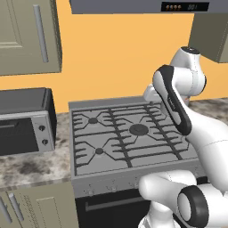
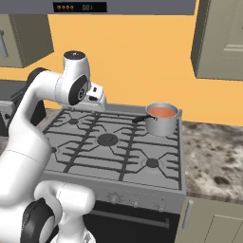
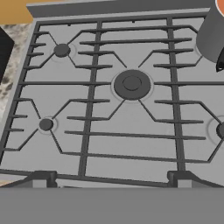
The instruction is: Wait until the marinara sauce is simmered to a deep red color and then turn off the stove.
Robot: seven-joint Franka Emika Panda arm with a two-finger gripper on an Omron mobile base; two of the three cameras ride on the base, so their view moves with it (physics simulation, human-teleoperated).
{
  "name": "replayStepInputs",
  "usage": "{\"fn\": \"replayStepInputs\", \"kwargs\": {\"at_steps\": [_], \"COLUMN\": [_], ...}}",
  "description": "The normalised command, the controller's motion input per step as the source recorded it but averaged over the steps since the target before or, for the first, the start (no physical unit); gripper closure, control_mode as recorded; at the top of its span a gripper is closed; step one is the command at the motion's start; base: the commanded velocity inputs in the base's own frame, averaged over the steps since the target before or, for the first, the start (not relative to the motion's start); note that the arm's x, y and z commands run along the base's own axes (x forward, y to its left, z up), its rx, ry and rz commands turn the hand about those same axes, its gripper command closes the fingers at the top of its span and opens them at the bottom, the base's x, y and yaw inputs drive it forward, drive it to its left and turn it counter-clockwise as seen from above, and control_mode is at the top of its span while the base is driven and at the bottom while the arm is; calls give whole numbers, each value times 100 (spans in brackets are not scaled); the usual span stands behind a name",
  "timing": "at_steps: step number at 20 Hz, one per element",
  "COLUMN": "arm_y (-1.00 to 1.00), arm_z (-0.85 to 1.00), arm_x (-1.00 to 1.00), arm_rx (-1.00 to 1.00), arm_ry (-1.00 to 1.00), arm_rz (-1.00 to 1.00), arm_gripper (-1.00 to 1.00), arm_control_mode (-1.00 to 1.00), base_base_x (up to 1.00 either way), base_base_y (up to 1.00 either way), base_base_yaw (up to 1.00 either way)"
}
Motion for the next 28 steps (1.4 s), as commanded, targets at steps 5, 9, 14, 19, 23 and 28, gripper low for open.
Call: {"fn": "replayStepInputs", "kwargs": {"at_steps": [5,9,14,19,23,28], "arm_y": [0,0,0,0,0,0], "arm_z": [0,0,0,0,0,0], "arm_x": [0,0,0,0,0,0], "arm_rx": [0,0,0,0,0,0], "arm_ry": [0,0,0,0,0,0], "arm_rz": [0,0,0,0,0,0], "arm_gripper": [-100,-100,-100,-100,-100,-100], "arm_control_mode": [-100,-100,-100,-100,-100,-100], "base_base_x": [0,0,0,0,0,0], "base_base_y": [0,0,0,0,0,0], "base_base_yaw": [0,0,0,0,0,0]}}
